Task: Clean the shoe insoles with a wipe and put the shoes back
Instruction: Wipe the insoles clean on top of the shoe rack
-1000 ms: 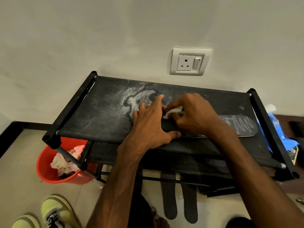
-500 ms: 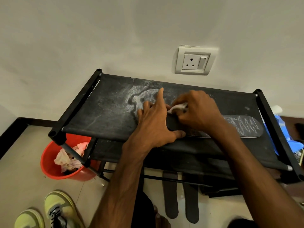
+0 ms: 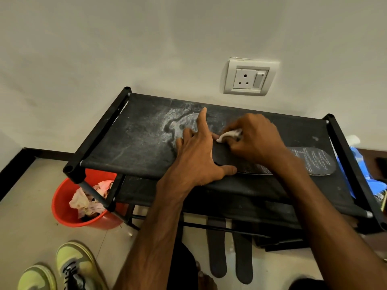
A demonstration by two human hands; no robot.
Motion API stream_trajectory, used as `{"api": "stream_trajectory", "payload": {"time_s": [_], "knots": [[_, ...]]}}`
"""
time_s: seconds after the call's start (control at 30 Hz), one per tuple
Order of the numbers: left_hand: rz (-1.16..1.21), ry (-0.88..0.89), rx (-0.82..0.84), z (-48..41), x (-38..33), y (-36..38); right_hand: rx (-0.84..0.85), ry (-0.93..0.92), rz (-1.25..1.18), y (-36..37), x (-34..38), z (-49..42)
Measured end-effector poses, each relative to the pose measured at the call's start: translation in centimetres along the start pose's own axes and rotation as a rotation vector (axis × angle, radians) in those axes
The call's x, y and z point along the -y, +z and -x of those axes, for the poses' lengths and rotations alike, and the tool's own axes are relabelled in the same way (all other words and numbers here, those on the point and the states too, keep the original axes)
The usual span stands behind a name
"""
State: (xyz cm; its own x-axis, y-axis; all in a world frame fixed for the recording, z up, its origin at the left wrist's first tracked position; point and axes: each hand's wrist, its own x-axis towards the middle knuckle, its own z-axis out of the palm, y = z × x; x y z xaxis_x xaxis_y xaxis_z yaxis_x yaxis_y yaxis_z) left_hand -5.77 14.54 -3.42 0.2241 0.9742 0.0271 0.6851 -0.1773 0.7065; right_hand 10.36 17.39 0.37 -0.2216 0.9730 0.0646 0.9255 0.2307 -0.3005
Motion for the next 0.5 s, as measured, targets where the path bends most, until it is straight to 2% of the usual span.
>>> {"api": "stream_trajectory", "payload": {"time_s": [0.13, 0.3, 0.4, 0.5], "knots": [[0.004, -0.001, -0.004, 0.0, -0.1, -0.1, -0.072, -0.007, 0.057, 0.4, 0.0, 0.1], [0.022, -0.033, 0.013, 0.1, 0.0, -0.4, 0.051, -0.218, -0.038, 1.0, 2.2, 0.5], [0.02, -0.023, 0.014, 0.1, -0.1, -0.4, 0.105, -0.16, -0.025, -0.1, 1.2, 0.5], [0.008, -0.005, 0.018, 0.0, -0.1, -0.3, 0.074, -0.052, -0.027, -1.4, -0.7, 0.6]]}}
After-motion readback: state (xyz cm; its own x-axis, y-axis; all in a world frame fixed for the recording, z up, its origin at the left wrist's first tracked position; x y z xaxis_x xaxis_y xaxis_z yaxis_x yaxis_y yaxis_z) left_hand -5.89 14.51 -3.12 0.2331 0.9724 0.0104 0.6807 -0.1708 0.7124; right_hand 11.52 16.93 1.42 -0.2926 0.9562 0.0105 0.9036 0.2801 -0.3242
